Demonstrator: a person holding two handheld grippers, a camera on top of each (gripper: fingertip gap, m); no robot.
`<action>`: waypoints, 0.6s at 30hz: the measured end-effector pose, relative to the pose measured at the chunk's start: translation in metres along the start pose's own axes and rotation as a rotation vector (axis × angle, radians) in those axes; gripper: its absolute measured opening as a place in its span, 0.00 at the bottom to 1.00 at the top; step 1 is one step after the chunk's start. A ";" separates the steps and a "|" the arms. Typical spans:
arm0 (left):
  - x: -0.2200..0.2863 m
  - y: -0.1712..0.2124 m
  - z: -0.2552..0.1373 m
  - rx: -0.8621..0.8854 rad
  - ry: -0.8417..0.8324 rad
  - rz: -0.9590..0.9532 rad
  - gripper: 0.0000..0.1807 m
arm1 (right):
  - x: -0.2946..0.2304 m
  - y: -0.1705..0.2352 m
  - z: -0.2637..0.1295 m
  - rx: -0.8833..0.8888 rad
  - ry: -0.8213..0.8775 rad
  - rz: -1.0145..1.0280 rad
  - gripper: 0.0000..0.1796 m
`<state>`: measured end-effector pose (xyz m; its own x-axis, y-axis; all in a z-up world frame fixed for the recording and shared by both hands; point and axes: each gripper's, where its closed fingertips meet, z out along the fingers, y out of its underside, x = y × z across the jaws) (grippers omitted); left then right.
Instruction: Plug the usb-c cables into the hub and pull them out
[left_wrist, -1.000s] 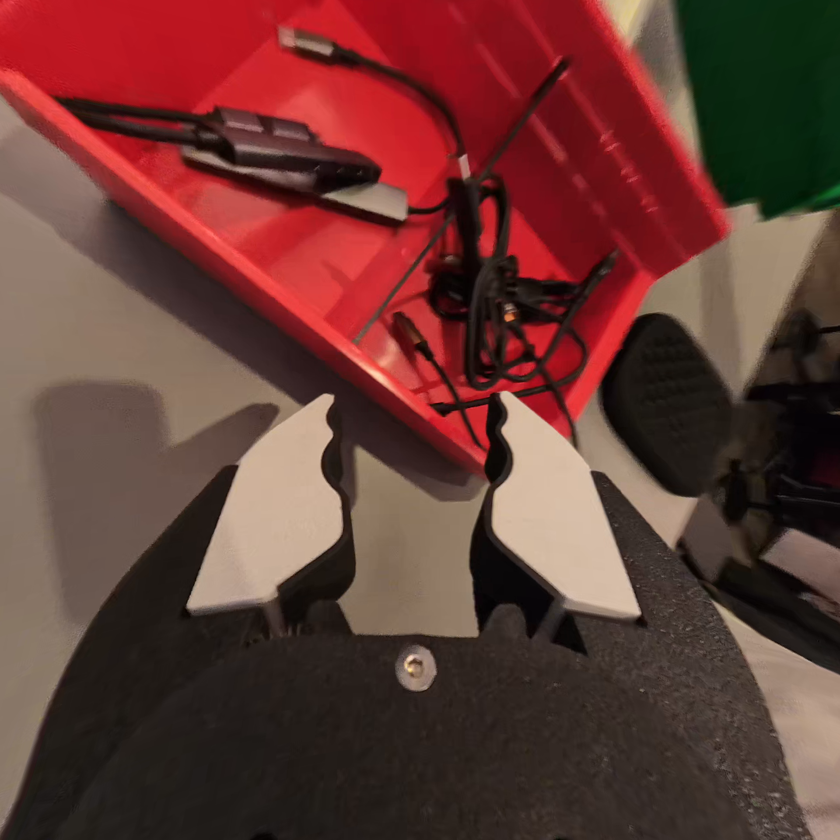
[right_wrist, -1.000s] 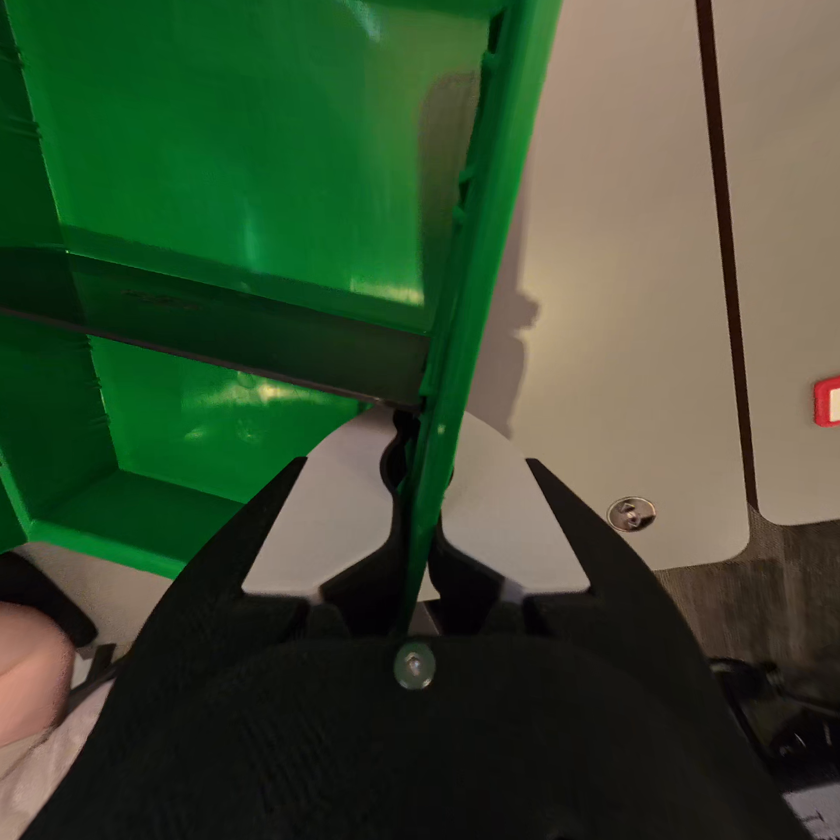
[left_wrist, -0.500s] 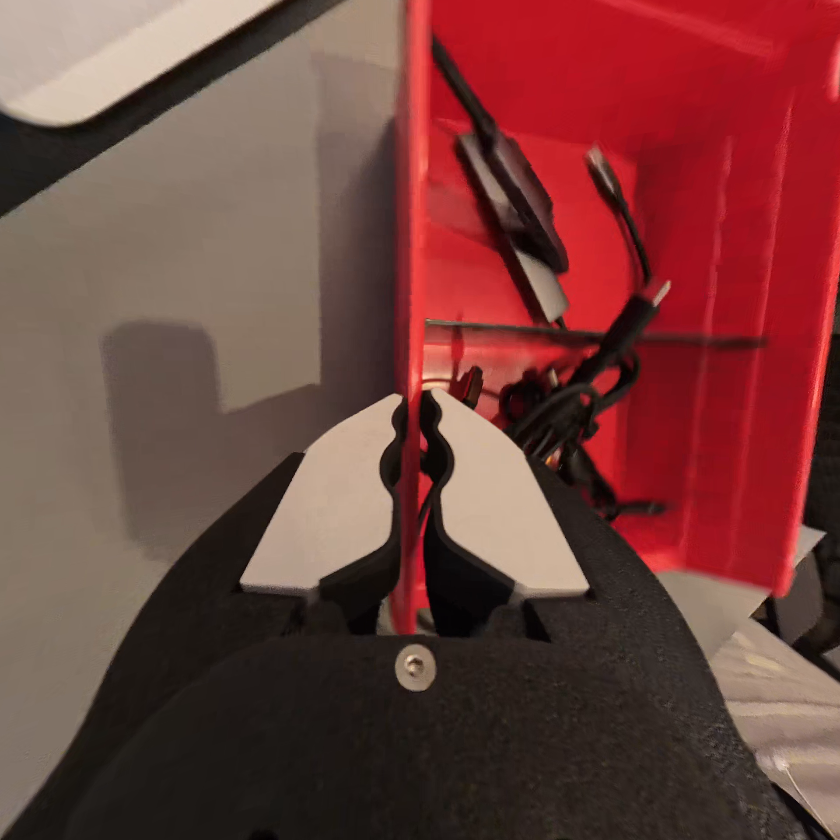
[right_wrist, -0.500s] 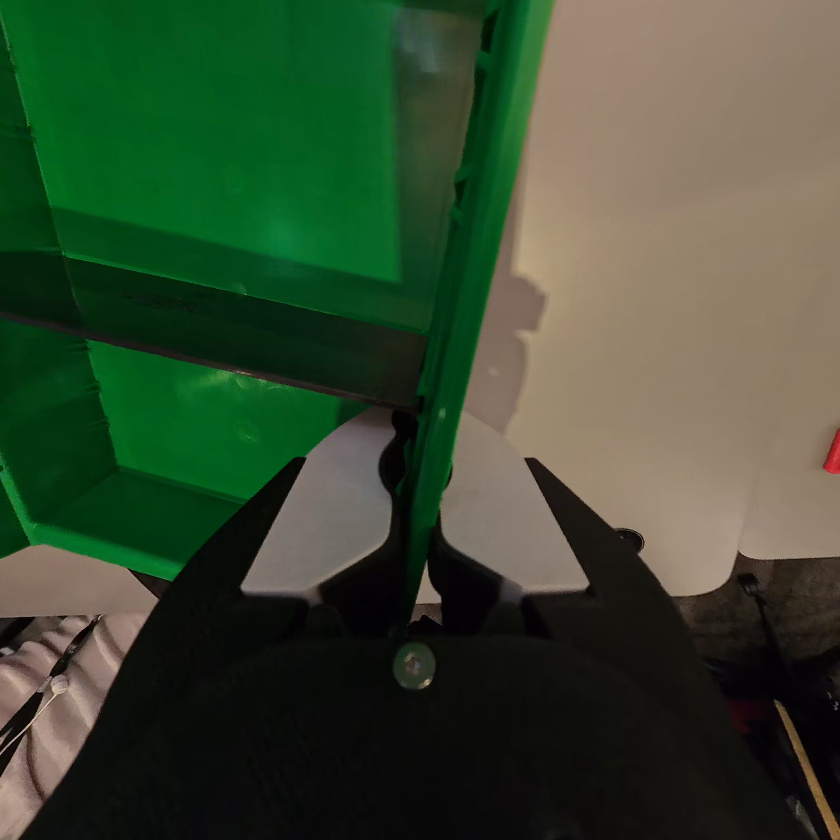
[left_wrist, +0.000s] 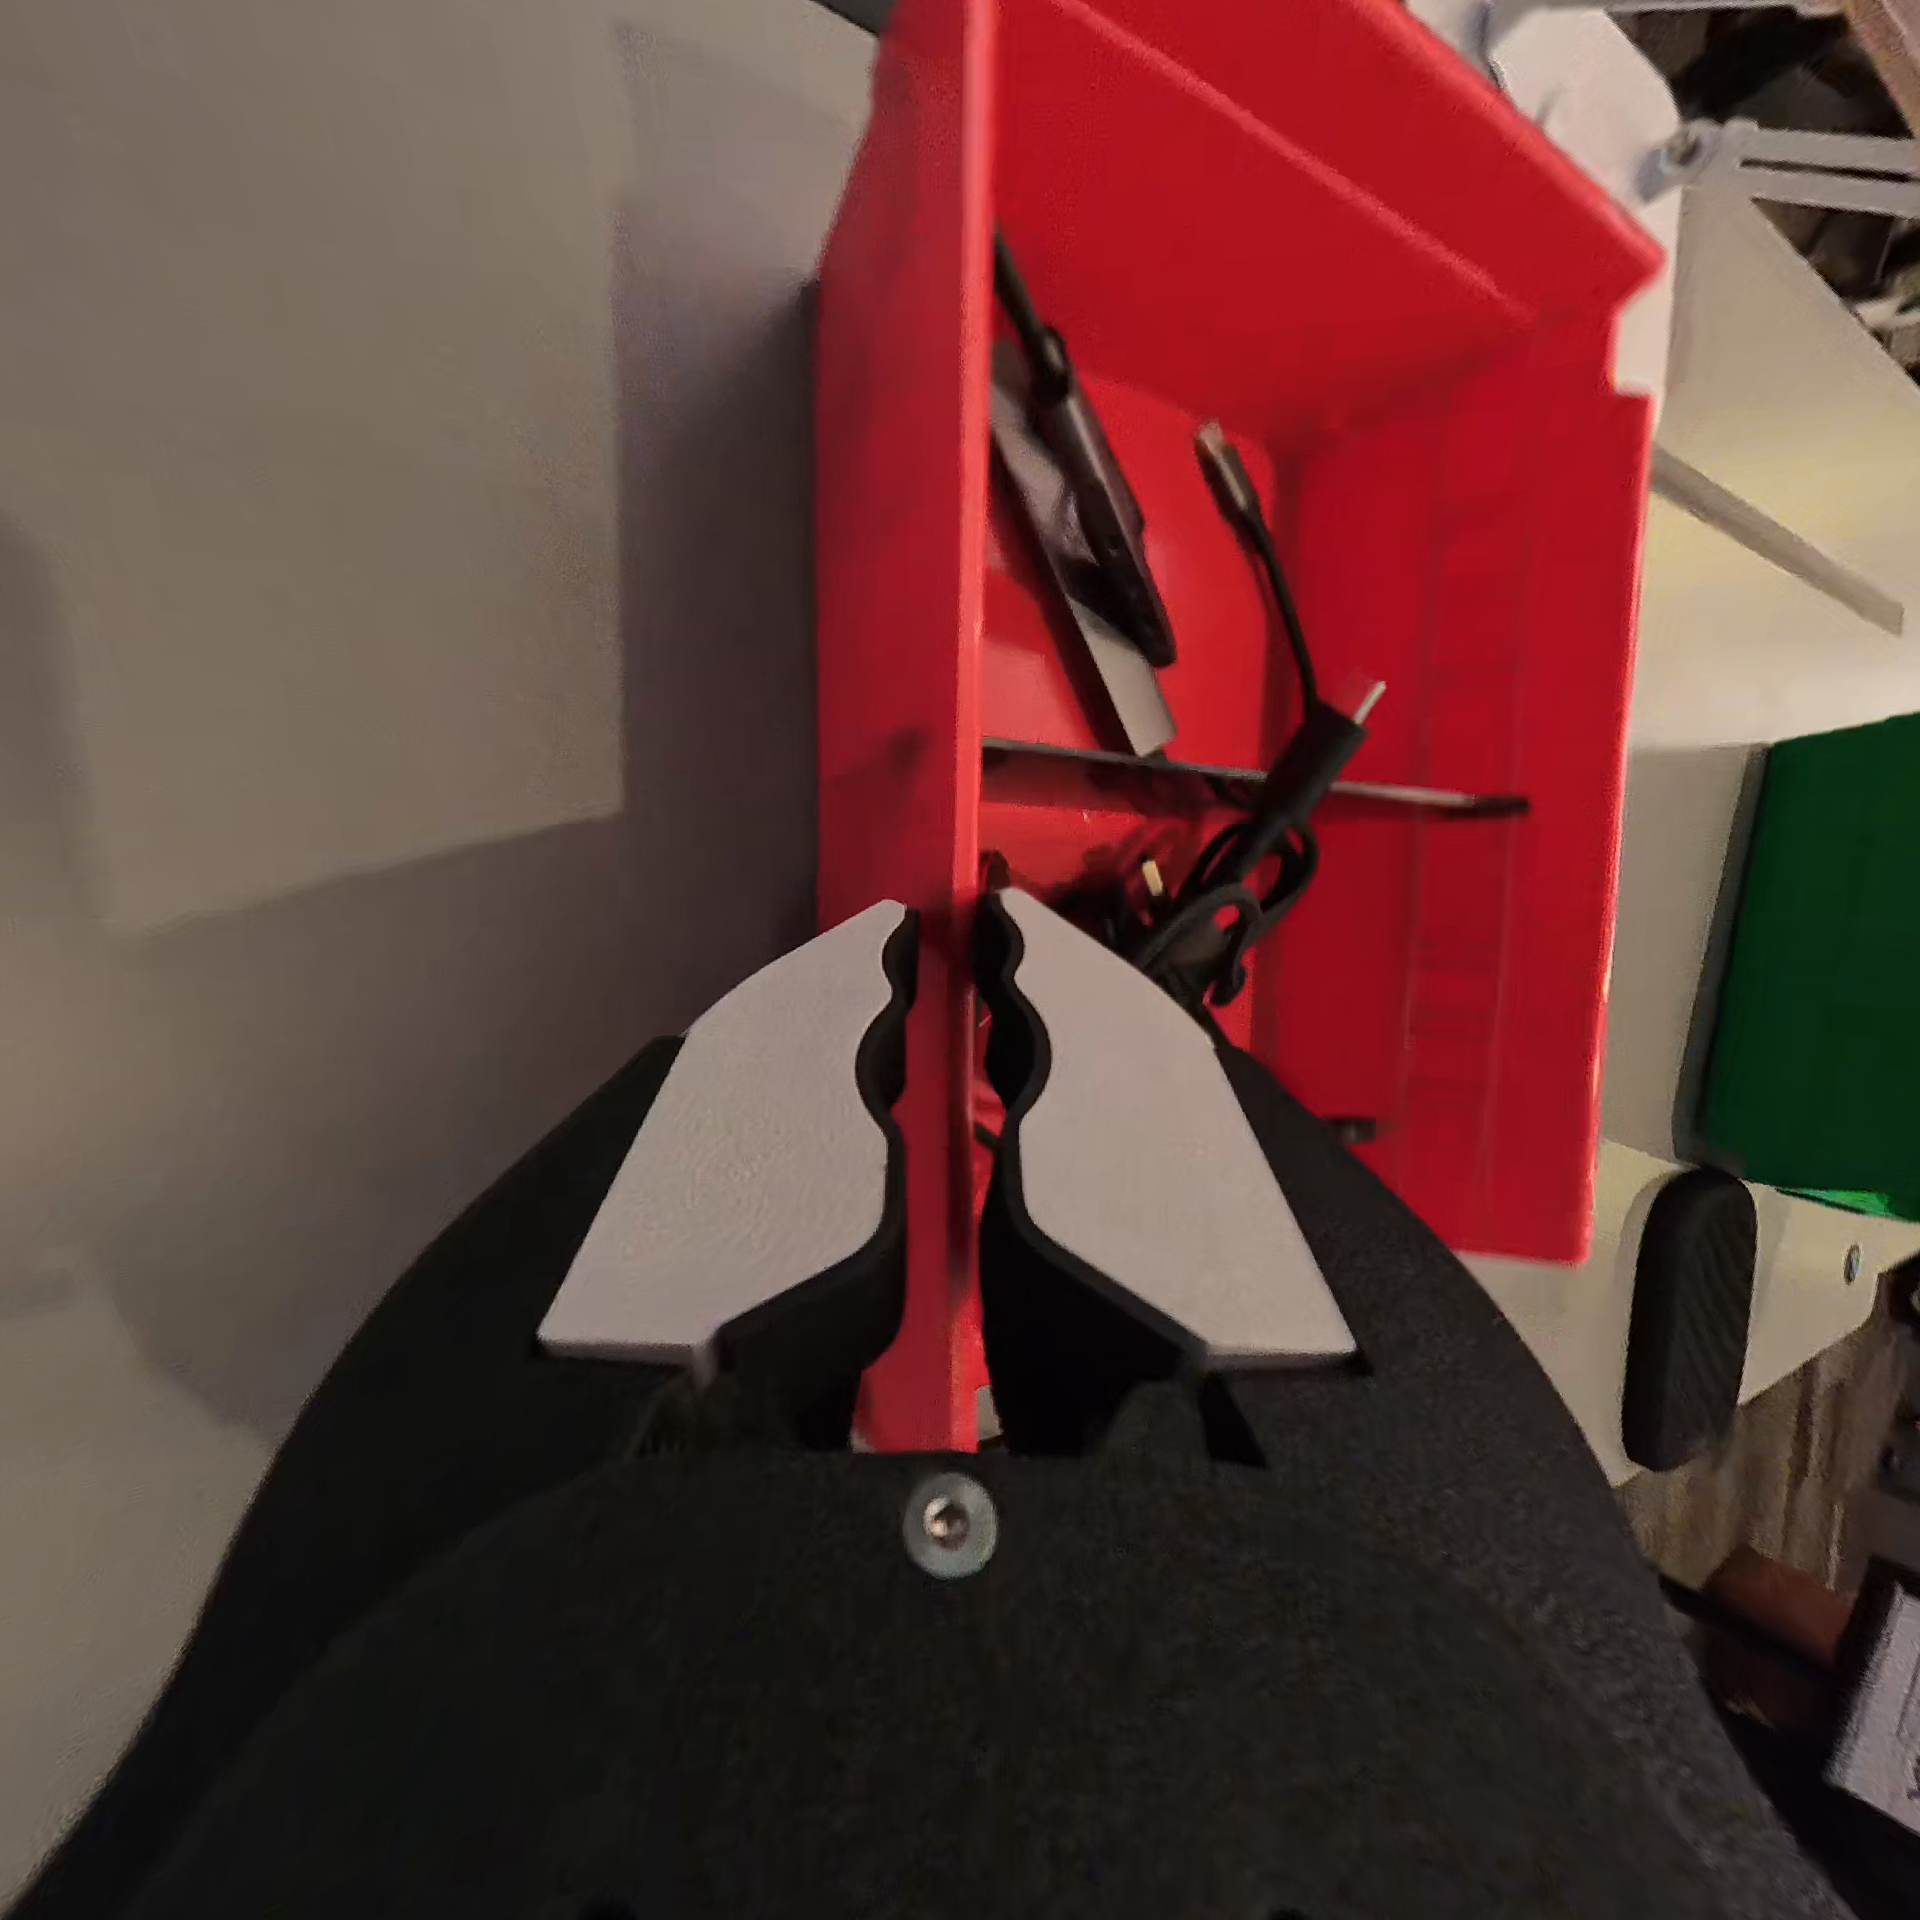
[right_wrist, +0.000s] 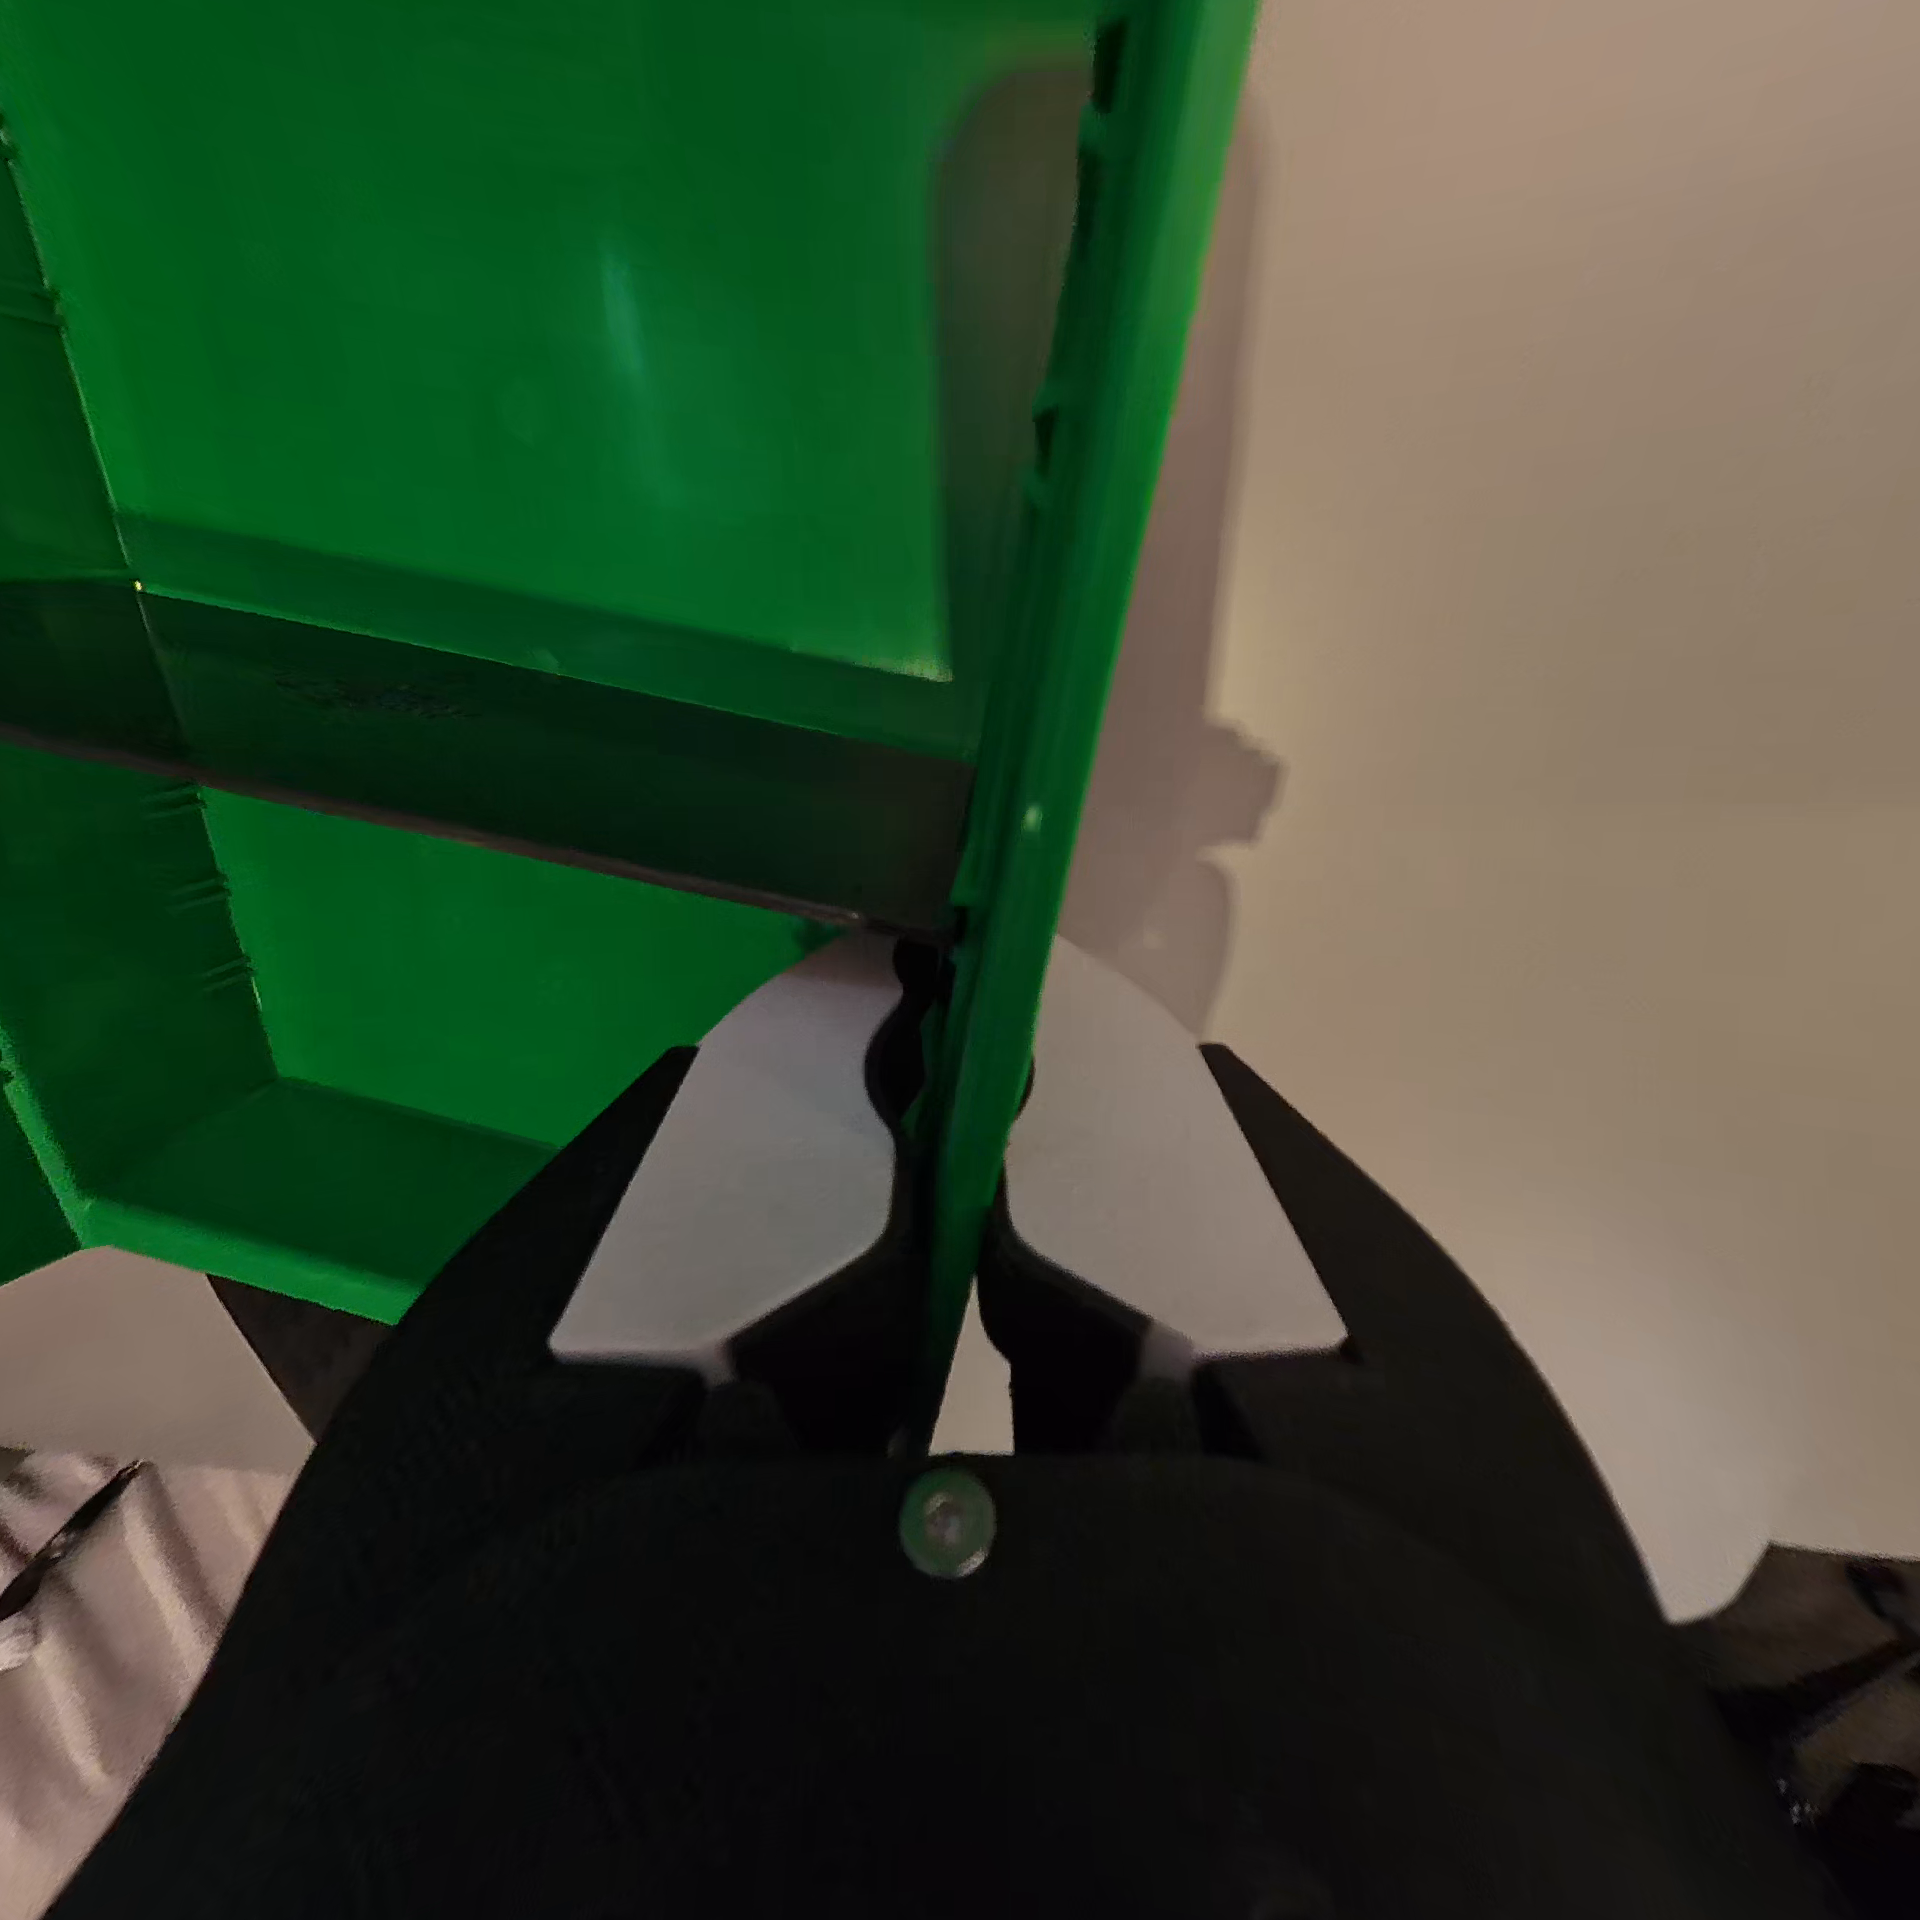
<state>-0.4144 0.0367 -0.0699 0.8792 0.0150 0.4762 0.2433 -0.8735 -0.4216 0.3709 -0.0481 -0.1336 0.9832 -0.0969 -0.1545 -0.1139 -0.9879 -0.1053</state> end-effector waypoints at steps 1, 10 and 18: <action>-0.007 0.002 -0.006 0.012 -0.009 -0.011 0.05 | -0.005 -0.005 0.003 0.007 -0.003 -0.015 0.04; -0.023 -0.006 -0.010 0.053 -0.147 0.111 0.04 | -0.030 -0.033 0.013 0.009 -0.024 -0.087 0.03; -0.030 -0.005 -0.016 0.050 -0.155 0.197 0.03 | -0.029 -0.043 0.015 -0.002 -0.033 -0.154 0.04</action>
<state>-0.4485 0.0328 -0.0700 0.9631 -0.0756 0.2584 0.0773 -0.8417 -0.5344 0.3447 -0.0009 -0.1389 0.9838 0.0594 -0.1691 0.0379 -0.9911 -0.1278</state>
